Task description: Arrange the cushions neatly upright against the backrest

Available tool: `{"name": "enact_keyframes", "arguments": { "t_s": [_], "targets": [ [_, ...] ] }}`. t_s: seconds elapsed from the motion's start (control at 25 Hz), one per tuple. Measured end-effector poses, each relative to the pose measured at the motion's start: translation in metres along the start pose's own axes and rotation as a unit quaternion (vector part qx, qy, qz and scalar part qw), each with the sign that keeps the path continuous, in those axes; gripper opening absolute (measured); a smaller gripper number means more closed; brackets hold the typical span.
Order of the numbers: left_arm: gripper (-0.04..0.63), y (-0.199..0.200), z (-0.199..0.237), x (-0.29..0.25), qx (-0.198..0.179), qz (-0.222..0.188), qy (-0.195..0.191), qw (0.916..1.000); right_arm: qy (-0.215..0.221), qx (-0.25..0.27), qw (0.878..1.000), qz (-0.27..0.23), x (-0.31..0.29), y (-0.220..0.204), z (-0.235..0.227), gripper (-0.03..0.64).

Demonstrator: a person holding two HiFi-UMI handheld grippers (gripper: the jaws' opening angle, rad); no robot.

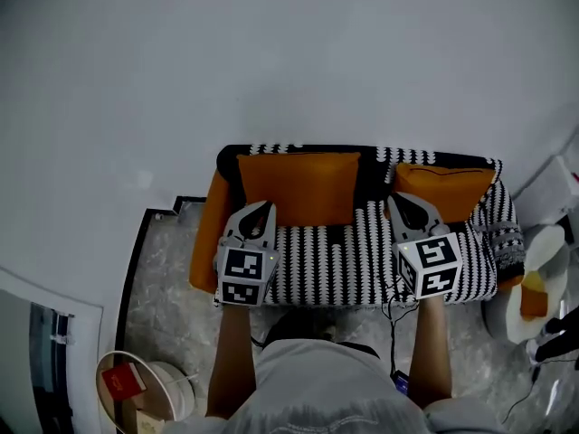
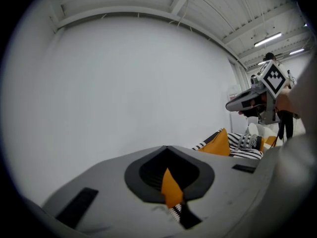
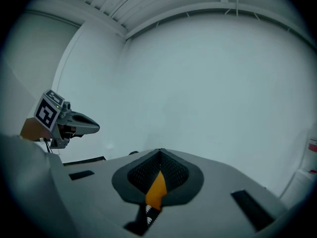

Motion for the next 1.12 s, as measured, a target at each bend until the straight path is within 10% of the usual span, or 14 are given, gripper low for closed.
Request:
{"name": "enact_keyframes", "arguments": {
  "t_s": [1.12],
  "targets": [
    [0.014, 0.026, -0.013, 0.038, -0.028, -0.051, -0.005, 0.9983, 0.009, 0.027, 0.999, -0.024, 0.030, 0.013, 0.016, 0.003]
  ]
}}
Point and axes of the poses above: the fingertips, and each gripper's own axes: x backward along the fingers, z to its left, y out of its top, the point moved 7 cm from there along x, backward along the fingers, and after that the axes turned 10 degrees about z, right-handed, at the moved point
